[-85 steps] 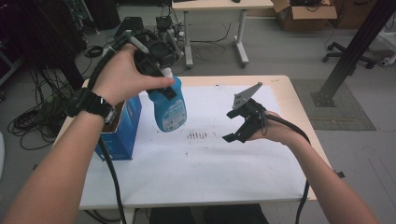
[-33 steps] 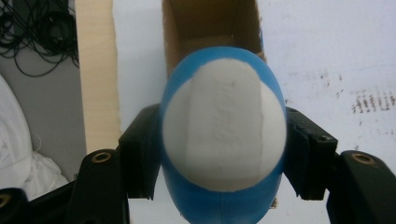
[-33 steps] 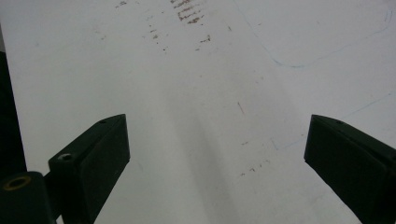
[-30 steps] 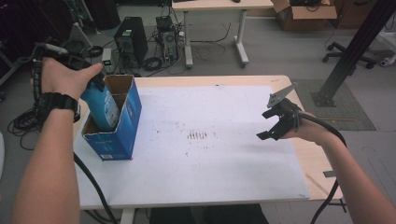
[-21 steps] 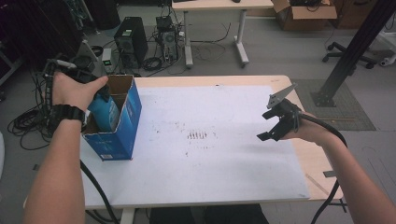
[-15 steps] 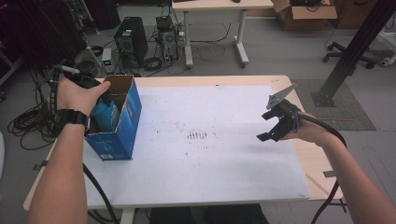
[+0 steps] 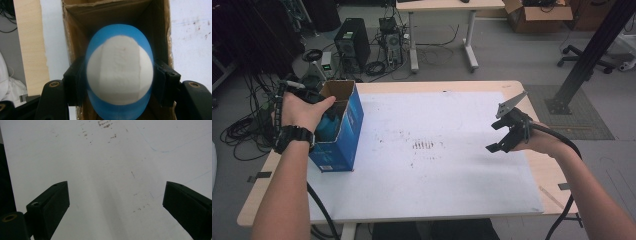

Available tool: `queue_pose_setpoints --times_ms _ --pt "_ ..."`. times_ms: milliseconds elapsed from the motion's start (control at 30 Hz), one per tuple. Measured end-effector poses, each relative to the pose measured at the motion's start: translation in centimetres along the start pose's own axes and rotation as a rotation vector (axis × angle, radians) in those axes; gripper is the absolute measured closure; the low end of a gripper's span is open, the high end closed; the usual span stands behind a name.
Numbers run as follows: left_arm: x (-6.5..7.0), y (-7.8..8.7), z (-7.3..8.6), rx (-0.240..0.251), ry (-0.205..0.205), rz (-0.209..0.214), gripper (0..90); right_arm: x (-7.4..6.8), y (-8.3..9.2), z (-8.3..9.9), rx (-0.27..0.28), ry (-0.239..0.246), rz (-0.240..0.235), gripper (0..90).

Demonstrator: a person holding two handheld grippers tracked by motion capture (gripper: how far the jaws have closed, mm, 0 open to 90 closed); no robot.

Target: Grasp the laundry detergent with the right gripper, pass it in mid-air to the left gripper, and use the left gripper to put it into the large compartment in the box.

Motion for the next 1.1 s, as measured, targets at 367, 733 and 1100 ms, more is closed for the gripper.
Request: queue_pose_setpoints --times_ms 367,733,1100 --pt "0.0 -1.5 0.5 -0.012 -0.011 -0.017 38.0 -0.2 -0.3 0.1 0.000 0.000 -0.005 6.7" --pt "0.1 -1.9 0.7 -0.015 -0.025 -0.031 38.0 -0.4 -0.5 0.3 -0.005 -0.001 -0.011 6.7" --pt "0.1 -2.1 0.9 -0.013 -0.030 -0.031 37.5 -0.6 -0.7 0.4 -0.007 -0.001 -0.013 6.7"
Point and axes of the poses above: each handheld gripper's, and its own axes: y roughly backward along the jaws, z roughly out of its underside, x roughly to its right, the point moved 7 cm from there along -y, roughly forward along the jaws, and after that the axes turned 7 degrees about z, right-handed, at the moved point
